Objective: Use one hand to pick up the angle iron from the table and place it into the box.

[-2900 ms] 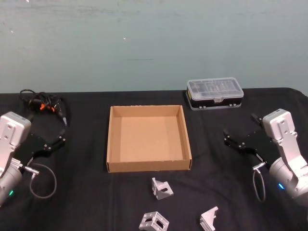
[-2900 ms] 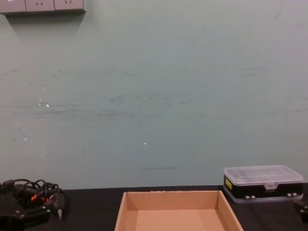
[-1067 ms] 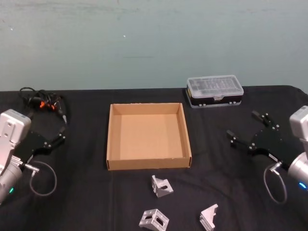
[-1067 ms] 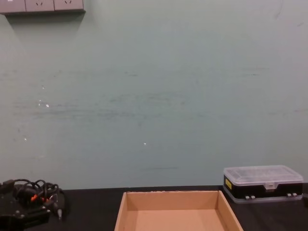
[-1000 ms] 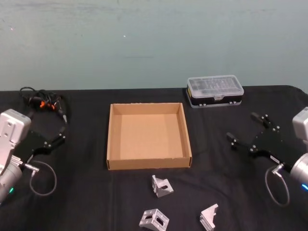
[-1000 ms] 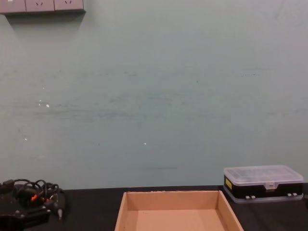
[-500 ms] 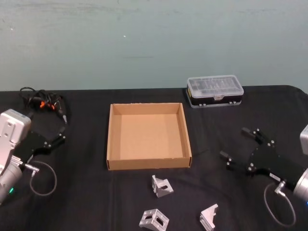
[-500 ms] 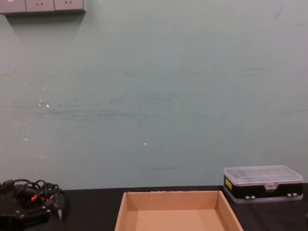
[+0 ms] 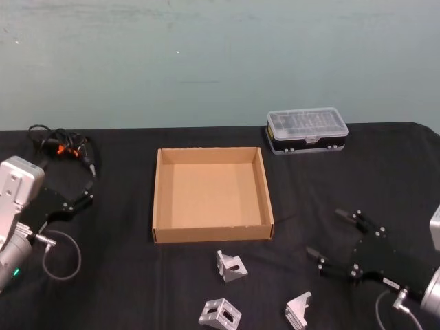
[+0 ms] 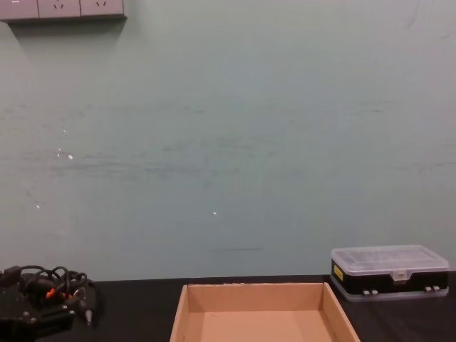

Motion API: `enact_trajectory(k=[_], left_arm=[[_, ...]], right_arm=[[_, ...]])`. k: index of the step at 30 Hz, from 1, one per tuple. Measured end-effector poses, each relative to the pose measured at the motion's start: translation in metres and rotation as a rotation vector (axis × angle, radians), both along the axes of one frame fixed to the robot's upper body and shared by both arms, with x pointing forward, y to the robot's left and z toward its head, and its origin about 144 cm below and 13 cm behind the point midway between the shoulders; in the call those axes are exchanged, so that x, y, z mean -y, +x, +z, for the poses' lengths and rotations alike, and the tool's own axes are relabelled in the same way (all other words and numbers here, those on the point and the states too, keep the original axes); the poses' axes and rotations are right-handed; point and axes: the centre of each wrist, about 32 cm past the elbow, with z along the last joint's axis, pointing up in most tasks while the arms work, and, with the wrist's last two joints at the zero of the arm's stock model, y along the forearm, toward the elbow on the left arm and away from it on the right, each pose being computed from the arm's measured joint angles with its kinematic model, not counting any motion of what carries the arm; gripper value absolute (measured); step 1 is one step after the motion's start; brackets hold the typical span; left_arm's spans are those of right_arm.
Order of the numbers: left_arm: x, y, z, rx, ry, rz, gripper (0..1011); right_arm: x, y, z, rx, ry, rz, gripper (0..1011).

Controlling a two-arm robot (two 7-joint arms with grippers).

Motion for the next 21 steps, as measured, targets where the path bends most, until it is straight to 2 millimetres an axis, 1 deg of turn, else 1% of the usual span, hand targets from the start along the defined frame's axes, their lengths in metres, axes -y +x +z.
enact_trajectory(k=[11,21], left_arm=[[0.0,0.0,0.0,0.0,0.0,0.0,1000],[0.0,0.0,0.0,0.0,0.0,0.0,1000]], right_arm=[[-0.005,-0.014,-0.004,-0.04,-0.022,0.04,1003],[-0.003,-0.02,-0.006,-0.082,-0.045,0.061,1003]])
